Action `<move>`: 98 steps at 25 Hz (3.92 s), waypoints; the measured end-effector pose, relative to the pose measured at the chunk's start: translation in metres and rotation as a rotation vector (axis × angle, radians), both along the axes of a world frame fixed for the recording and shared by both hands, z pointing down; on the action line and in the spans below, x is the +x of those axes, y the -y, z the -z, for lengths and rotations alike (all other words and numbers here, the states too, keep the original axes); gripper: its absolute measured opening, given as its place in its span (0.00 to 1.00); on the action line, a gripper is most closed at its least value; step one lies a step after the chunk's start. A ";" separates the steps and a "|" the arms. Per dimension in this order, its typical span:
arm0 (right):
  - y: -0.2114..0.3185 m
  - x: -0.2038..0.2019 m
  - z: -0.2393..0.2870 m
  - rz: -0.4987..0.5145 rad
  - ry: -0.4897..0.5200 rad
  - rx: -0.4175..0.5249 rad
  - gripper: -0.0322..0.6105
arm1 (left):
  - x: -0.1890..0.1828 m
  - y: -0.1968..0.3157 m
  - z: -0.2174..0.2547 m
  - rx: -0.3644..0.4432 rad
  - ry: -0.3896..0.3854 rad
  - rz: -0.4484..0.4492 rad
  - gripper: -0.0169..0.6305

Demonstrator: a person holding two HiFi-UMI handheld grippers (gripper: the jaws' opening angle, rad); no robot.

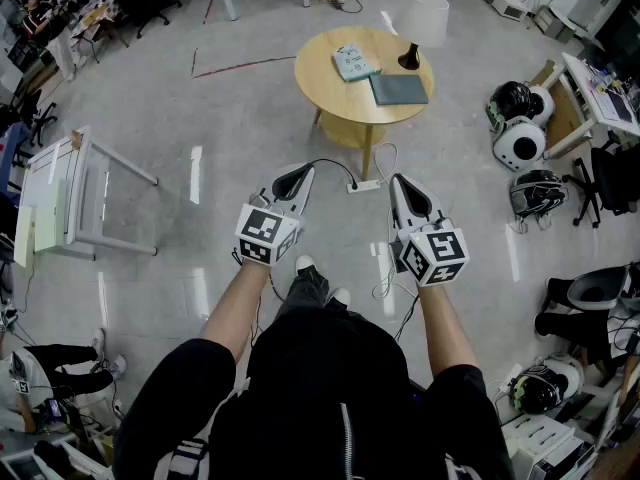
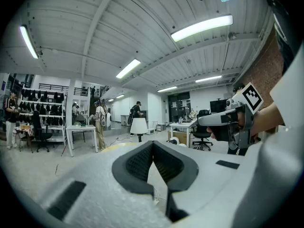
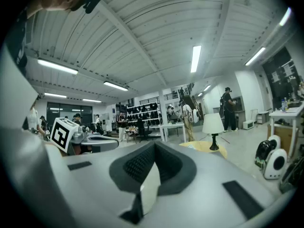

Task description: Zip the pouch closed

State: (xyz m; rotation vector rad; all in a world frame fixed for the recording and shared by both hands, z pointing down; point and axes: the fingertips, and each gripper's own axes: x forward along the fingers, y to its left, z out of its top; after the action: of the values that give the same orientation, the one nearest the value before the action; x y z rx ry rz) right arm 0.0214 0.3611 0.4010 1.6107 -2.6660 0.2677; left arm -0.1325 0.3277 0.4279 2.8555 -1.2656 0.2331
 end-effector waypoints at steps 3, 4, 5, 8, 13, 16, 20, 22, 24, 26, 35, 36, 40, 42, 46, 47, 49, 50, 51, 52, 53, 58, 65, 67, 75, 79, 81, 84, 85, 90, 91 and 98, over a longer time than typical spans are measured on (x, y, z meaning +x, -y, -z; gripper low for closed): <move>0.000 0.002 -0.004 -0.010 0.015 -0.011 0.05 | -0.001 0.000 -0.002 -0.008 0.002 0.001 0.03; 0.000 0.003 -0.005 -0.015 0.014 -0.015 0.05 | -0.001 0.000 -0.003 -0.011 0.003 0.001 0.03; 0.000 0.004 -0.006 -0.019 0.011 -0.019 0.05 | -0.001 0.000 -0.003 -0.014 0.005 0.000 0.03; 0.000 0.009 -0.008 -0.028 0.001 -0.025 0.05 | 0.001 0.000 -0.004 -0.019 0.005 -0.001 0.03; 0.011 0.020 -0.010 -0.025 0.001 -0.033 0.05 | 0.011 0.008 -0.002 -0.018 0.004 0.002 0.03; 0.025 0.020 -0.011 -0.019 0.009 -0.035 0.05 | 0.011 0.022 -0.006 -0.024 0.000 0.002 0.03; 0.055 0.020 -0.014 -0.028 0.020 -0.047 0.05 | 0.013 0.052 -0.010 -0.028 0.001 -0.009 0.03; 0.073 0.022 -0.017 -0.031 0.018 -0.057 0.05 | 0.016 0.072 -0.011 -0.031 0.000 -0.015 0.03; 0.094 0.024 -0.021 -0.033 0.012 -0.064 0.05 | 0.020 0.094 -0.014 -0.030 0.000 -0.024 0.03; 0.117 0.026 -0.022 -0.038 0.003 -0.067 0.05 | 0.024 0.118 -0.016 -0.030 0.001 -0.038 0.03; 0.223 0.008 -0.010 -0.088 -0.014 -0.064 0.05 | 0.019 0.219 -0.015 -0.030 0.016 -0.114 0.03; 0.232 0.006 -0.009 -0.096 -0.014 -0.062 0.05 | 0.017 0.228 -0.017 -0.032 0.018 -0.121 0.03; 0.262 0.007 -0.016 -0.127 -0.003 -0.064 0.05 | 0.017 0.262 -0.025 -0.045 0.027 -0.144 0.03; 0.274 0.012 -0.021 -0.131 -0.002 -0.074 0.05 | 0.023 0.276 -0.028 -0.049 0.029 -0.149 0.03; 0.305 0.021 -0.034 -0.128 0.006 -0.094 0.05 | 0.033 0.306 -0.033 -0.057 0.038 -0.149 0.03; 0.315 0.023 -0.036 -0.124 0.010 -0.096 0.05 | 0.035 0.314 -0.035 -0.060 0.040 -0.147 0.03; 0.338 0.027 -0.038 -0.111 0.016 -0.095 0.06 | 0.041 0.334 -0.037 -0.061 0.044 -0.137 0.03; 0.350 0.029 -0.039 -0.101 0.019 -0.093 0.05 | 0.045 0.345 -0.038 -0.061 0.046 -0.131 0.03; 0.364 0.032 -0.040 -0.091 0.021 -0.092 0.06 | 0.048 0.356 -0.038 -0.062 0.048 -0.123 0.03; 0.377 0.034 -0.040 -0.081 0.021 -0.092 0.06 | 0.051 0.367 -0.039 -0.065 0.050 -0.115 0.03; 0.391 0.038 -0.041 -0.071 0.020 -0.093 0.06 | 0.055 0.379 -0.040 -0.068 0.051 -0.106 0.03; 0.458 0.054 -0.042 0.000 0.010 -0.095 0.06 | 0.076 0.435 -0.039 -0.071 0.058 -0.061 0.03; 0.525 0.087 -0.054 0.093 -0.022 -0.118 0.06 | 0.106 0.490 -0.043 -0.095 0.060 0.017 0.03; 0.538 0.097 -0.061 0.105 -0.027 -0.132 0.06 | 0.112 0.501 -0.045 -0.105 0.058 0.034 0.03; 0.562 0.119 -0.099 0.116 -0.060 -0.209 0.06 | 0.125 0.523 -0.065 -0.157 0.069 0.038 0.03; 0.570 0.126 -0.125 0.104 -0.111 -0.257 0.06 | 0.125 0.529 -0.082 -0.205 0.071 0.027 0.03; 0.579 0.128 -0.138 0.099 -0.121 -0.274 0.06 | 0.124 0.536 -0.091 -0.218 0.074 0.022 0.03; 0.586 0.131 -0.154 0.091 -0.124 -0.303 0.06 | 0.128 0.541 -0.106 -0.247 0.078 0.012 0.03; 0.586 0.131 -0.159 0.089 -0.122 -0.316 0.06 | 0.128 0.539 -0.111 -0.262 0.078 0.010 0.03; 0.589 0.129 -0.176 0.060 -0.108 -0.355 0.06 | 0.132 0.544 -0.132 -0.304 0.089 -0.018 0.04; 0.588 0.131 -0.178 0.050 -0.104 -0.360 0.06 | 0.136 0.546 -0.136 -0.311 0.095 -0.033 0.04; 0.574 0.154 -0.182 -0.036 -0.054 -0.384 0.06 | 0.190 0.569 -0.178 -0.387 0.129 -0.170 0.09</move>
State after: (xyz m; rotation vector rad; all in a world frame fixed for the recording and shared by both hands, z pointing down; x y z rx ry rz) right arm 0.1756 -0.2124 0.5833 1.5177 -2.3602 0.6786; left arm 0.0578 -0.2412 0.6056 2.6408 -0.8724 0.6015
